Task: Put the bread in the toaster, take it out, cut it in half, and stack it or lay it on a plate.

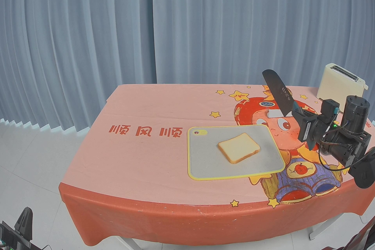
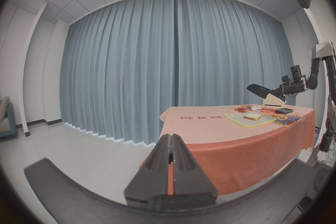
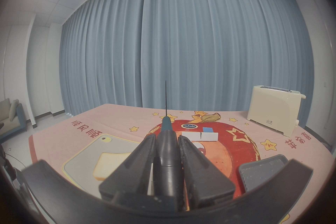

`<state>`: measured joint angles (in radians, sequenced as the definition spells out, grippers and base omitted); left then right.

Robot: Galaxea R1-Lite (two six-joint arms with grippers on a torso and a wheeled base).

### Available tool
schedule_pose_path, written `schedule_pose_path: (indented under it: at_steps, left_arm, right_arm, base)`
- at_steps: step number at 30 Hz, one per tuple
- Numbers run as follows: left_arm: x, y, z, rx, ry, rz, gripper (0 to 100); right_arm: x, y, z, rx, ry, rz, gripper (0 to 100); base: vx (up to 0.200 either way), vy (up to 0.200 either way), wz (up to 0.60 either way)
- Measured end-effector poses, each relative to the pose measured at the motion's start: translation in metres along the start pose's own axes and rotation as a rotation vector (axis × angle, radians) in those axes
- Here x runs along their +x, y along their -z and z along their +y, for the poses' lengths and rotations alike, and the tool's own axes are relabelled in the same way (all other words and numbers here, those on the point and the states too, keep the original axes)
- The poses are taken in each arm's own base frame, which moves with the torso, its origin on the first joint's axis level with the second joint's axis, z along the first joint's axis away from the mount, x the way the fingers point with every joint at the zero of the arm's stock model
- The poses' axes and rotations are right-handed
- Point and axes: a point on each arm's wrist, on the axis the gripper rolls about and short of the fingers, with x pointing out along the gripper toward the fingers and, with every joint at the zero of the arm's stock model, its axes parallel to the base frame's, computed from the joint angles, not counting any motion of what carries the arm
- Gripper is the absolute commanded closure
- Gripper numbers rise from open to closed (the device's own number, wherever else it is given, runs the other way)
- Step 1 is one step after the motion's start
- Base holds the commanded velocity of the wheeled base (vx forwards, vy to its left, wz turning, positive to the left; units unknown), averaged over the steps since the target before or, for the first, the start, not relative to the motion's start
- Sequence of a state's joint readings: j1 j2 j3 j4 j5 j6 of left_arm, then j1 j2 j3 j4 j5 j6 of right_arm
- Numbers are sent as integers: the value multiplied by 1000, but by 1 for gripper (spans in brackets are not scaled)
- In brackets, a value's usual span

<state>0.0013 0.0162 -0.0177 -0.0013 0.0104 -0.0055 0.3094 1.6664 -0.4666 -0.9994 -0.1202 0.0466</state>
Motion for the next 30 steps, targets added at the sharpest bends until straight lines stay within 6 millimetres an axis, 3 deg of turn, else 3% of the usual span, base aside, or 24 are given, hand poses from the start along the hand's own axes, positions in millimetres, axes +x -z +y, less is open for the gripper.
schedule_pose_path:
  at_steps: [30]
  left_arm:
    - [0,0,0,0,0,0,100]
  right_arm:
    - [-6,1,7,-7,-31,2,100]
  base:
    - [0,0,0]
